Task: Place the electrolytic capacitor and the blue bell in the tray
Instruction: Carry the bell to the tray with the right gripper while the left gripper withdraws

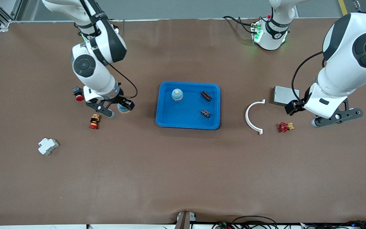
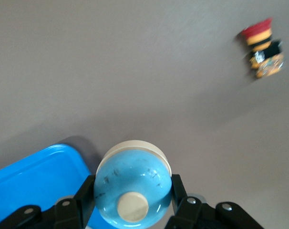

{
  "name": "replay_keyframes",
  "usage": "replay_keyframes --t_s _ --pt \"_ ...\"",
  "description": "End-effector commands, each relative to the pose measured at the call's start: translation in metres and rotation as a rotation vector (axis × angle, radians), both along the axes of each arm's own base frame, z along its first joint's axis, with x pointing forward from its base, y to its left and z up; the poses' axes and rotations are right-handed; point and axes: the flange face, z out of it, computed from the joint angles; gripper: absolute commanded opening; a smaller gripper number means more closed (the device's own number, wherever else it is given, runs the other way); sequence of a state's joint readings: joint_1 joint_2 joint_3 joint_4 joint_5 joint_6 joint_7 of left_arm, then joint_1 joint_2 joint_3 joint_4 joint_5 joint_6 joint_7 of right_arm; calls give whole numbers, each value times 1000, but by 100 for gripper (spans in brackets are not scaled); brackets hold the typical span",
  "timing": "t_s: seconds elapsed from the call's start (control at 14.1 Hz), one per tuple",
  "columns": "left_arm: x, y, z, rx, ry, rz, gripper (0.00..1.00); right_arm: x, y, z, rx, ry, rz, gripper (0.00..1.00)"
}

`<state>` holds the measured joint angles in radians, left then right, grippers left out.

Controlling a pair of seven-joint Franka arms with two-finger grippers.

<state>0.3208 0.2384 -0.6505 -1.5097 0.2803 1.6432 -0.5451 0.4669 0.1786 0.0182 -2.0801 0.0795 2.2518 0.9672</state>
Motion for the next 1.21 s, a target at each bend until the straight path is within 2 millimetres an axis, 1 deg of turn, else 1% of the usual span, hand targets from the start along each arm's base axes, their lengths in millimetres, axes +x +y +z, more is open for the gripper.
replay_keyframes --t_s 0.0,0.14,0.28,0.43,0.57,0.64,0.78,0.85,0.92,0.99,1.06,1.14 --pt "-8 5 29 3 17 -3 100 14 50 -27 2 17 -92 0" --pt "-10 4 31 6 29 -12 100 20 78 -44 11 2 -157 0" --pt "-17 3 32 16 62 -13 100 24 98 -58 18 -5 -194 0" --pt "-26 8 47 35 53 -2 100 28 121 -68 19 -2 -237 0" --pt "-35 6 58 51 53 -11 100 29 138 -82 16 2 -263 0" --pt "-39 4 65 55 41 -18 100 23 151 -89 10 5 -261 0" --pt "-40 5 68 56 40 -47 100 14 170 -103 -1 10 -276 0" --pt "-41 2 74 52 28 -57 100 7 178 -107 -3 10 -277 0" --pt "-42 -7 81 48 13 -68 100 1 186 -108 2 5 -279 0" --pt "-43 -6 83 46 10 -63 100 -5 192 -110 4 1 -286 0" --pt "-42 6 85 26 13 -32 100 -11 199 -111 3 3 -292 0" --pt "-45 15 93 -45 16 -21 100 -19 207 -112 1 4 -293 0"
